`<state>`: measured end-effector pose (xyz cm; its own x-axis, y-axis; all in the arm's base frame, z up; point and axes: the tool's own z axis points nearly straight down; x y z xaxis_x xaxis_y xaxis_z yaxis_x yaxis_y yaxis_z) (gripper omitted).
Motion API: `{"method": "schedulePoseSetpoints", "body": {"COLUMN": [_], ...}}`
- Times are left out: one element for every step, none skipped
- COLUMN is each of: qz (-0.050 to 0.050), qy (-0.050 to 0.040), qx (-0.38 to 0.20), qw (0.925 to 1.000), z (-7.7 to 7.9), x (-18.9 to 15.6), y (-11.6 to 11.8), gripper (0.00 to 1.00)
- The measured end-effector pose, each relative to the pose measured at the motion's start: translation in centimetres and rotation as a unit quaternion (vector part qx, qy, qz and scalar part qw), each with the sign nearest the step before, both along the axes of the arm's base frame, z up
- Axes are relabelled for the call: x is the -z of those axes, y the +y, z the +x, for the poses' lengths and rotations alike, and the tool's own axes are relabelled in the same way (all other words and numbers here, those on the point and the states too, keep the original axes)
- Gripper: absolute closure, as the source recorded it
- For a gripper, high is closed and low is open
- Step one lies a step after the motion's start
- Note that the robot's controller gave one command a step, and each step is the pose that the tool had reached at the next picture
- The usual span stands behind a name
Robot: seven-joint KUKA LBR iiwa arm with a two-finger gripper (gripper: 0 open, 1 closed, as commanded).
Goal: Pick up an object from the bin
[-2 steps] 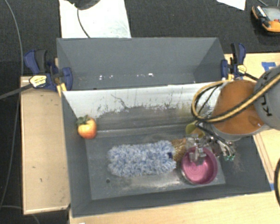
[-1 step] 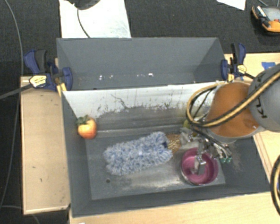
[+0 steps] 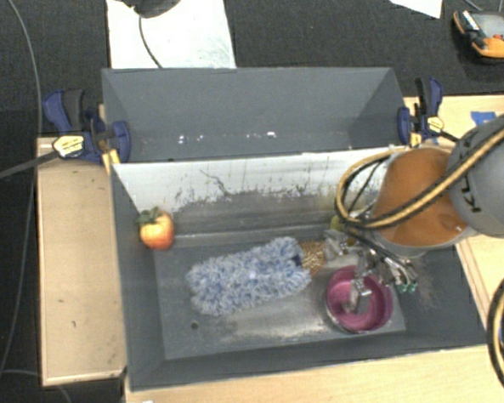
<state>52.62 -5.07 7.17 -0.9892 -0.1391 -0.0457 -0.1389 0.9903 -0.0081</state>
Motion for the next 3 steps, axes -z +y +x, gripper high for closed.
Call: {"method": "schedulePoseSetpoints", "body": {"qz": [0.0, 0.001, 0.001], "qy": [0.0002, -0.0004, -0.0078], "qx": [0.007, 0.016, 0.017], "qw": [1.0, 0.9999, 0.9998], "z": [-0.02, -0.05, -0.93], "x": [0.0, 0.0, -0.25], "y": [0.25, -0.53, -0.23], "gripper": [0.0, 0.0, 1.0]}}
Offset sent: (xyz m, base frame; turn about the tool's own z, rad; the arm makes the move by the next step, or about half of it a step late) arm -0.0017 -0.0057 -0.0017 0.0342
